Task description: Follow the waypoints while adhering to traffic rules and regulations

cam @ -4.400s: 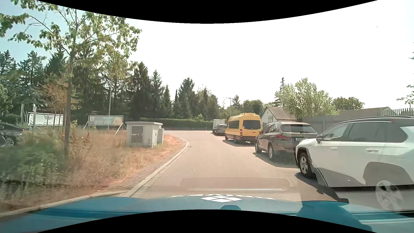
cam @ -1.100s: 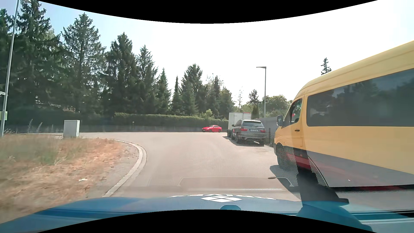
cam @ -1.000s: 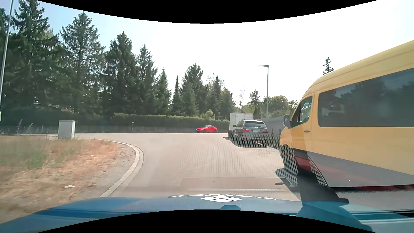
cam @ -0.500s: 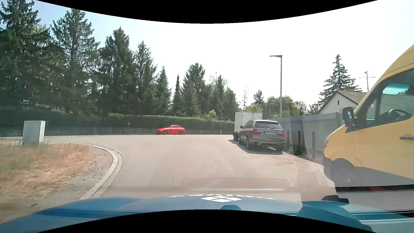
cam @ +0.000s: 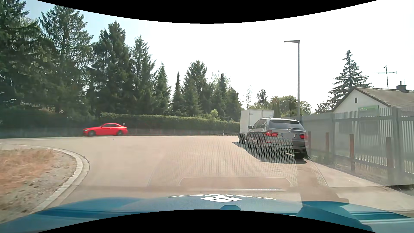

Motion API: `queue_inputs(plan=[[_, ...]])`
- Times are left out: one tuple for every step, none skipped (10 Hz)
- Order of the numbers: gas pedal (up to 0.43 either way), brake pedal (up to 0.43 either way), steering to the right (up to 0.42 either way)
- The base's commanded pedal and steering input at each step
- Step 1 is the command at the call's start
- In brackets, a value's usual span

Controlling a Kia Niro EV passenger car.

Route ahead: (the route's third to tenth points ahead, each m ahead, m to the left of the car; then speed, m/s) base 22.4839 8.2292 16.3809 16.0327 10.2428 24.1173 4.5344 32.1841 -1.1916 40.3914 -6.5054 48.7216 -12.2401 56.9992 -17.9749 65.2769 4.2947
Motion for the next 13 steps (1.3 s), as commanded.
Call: queue_inputs(plan=[[0.0,0.0,-0.015],[0.02,0.0,-0.014],[0.039,0.0,-0.014],[0.039,0.0,-0.013],[0.039,0.0,-0.013],[0.039,0.0,-0.012],[0.039,0.0,-0.012],[0.039,0.0,-0.011],[0.039,0.0,-0.011],[0.039,0.0,-0.012],[0.039,0.0,-0.012],[0.039,0.0,-0.011],[0.039,0.0,-0.011]])
